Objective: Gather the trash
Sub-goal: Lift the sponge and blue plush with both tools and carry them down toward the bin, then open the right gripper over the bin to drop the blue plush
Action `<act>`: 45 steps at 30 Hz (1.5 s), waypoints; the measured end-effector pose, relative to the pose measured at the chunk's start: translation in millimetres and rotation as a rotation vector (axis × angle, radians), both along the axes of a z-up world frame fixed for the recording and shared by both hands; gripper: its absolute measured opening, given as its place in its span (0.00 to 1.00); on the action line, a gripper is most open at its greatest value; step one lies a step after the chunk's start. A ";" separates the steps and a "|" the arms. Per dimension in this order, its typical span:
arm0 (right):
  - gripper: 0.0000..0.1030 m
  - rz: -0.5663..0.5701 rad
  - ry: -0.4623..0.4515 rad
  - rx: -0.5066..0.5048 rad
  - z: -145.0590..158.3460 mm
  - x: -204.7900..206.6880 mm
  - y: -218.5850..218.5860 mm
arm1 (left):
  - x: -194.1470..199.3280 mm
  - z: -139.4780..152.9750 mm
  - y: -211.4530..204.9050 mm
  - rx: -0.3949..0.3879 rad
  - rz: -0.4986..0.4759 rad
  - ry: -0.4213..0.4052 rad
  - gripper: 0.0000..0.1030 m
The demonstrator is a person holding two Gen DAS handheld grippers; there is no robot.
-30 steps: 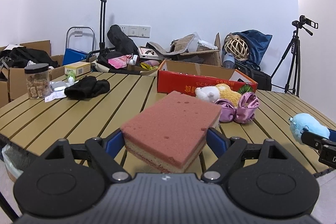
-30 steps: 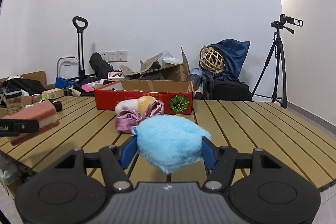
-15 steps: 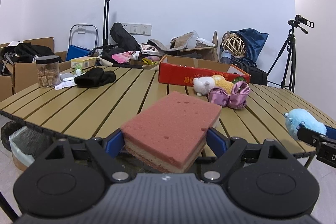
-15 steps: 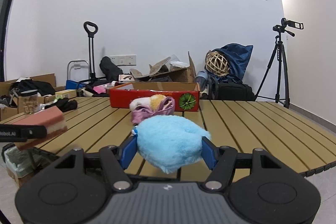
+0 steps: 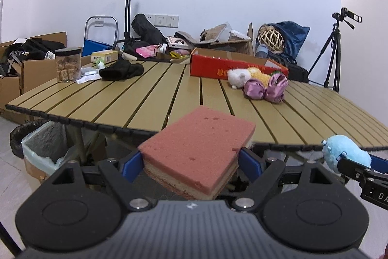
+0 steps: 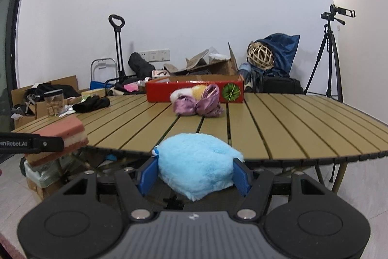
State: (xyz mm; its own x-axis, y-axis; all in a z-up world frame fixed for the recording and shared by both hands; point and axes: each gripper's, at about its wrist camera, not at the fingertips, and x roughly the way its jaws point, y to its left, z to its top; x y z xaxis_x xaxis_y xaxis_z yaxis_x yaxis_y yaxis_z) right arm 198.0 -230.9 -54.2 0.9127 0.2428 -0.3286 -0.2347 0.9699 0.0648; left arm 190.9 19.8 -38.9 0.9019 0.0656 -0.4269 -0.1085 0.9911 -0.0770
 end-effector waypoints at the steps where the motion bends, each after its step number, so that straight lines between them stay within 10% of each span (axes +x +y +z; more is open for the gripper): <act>1: 0.62 0.003 0.008 -0.001 -1.2 -0.7 0.3 | -3.1 -1.7 -0.1 0.003 -0.002 0.007 0.81; 45: 0.62 0.151 0.464 -0.179 -125.0 -21.4 58.1 | -42.7 -116.3 13.4 0.141 0.022 0.407 0.81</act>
